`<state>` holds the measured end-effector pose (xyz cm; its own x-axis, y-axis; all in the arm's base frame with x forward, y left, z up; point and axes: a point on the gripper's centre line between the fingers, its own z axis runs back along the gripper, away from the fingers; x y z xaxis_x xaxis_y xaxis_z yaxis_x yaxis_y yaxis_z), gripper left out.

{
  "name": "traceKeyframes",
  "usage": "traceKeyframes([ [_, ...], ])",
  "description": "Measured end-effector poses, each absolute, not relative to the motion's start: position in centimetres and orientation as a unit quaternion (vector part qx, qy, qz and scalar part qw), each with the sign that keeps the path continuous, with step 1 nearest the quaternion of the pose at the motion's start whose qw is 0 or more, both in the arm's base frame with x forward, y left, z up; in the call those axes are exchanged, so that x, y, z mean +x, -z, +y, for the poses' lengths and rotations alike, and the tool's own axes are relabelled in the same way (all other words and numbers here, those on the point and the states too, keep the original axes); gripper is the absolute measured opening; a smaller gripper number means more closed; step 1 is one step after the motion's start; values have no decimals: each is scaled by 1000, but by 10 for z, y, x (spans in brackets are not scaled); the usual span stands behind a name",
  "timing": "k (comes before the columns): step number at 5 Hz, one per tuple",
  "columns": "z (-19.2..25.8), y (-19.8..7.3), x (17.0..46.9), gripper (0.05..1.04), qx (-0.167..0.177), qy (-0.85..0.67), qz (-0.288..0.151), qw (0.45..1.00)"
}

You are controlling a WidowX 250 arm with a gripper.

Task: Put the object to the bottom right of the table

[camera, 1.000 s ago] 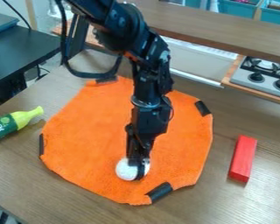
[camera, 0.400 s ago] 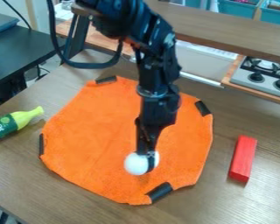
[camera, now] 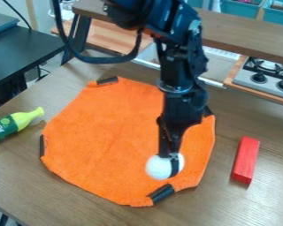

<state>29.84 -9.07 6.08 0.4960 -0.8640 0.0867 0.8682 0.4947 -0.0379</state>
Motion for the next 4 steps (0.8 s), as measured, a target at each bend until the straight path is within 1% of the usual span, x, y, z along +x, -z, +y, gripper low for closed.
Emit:
traceKeyframes([
  [1, -109, -63, 301, 49, -37, 511, -37, 858],
  [2, -134, -54, 298, 49, -19, 513, -43, 857],
  [3, -148, -48, 296, 49, -12, 512, -47, 857],
  [4, -164, -36, 290, 49, 0, 522, -42, 852],
])
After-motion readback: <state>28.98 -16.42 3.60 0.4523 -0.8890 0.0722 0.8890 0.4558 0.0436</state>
